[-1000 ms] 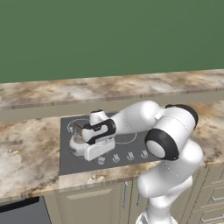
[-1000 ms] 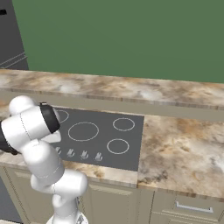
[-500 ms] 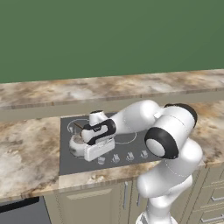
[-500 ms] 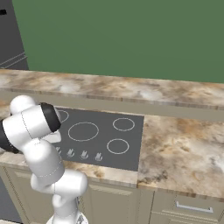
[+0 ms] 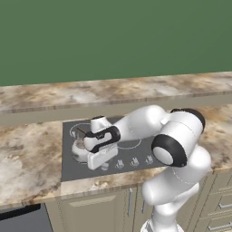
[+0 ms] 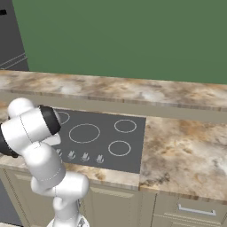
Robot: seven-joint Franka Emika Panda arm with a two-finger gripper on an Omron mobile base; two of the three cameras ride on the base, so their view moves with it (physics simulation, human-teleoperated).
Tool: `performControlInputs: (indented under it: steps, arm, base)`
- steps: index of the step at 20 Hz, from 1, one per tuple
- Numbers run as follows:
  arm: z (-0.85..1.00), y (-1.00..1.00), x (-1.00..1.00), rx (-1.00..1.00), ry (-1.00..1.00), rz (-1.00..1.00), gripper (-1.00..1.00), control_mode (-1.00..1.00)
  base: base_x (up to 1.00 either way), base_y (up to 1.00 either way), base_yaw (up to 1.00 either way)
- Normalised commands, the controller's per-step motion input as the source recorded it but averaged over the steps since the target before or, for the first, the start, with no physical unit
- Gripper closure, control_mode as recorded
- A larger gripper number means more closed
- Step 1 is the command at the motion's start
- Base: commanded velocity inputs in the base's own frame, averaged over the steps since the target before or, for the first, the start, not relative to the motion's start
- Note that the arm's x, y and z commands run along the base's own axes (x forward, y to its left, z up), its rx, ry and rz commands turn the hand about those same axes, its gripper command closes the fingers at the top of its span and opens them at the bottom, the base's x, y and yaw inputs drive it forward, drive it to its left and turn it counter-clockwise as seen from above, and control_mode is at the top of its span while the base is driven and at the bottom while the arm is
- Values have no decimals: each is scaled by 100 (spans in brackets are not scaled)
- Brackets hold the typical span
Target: The kettle is done boiling. Turn off the stove, then wait for 300 timesteps before moving the kettle to the dining table.
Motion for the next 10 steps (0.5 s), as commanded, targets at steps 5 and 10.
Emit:
performControlInputs:
  steps: [5,10]
  arm:
    - [-3,0,-26,0,0,13,-100,-100]
    - [-3,-1,-5,3,0,18,-100,-100]
  base:
    - [0,0,0]
    - [0,0,0]
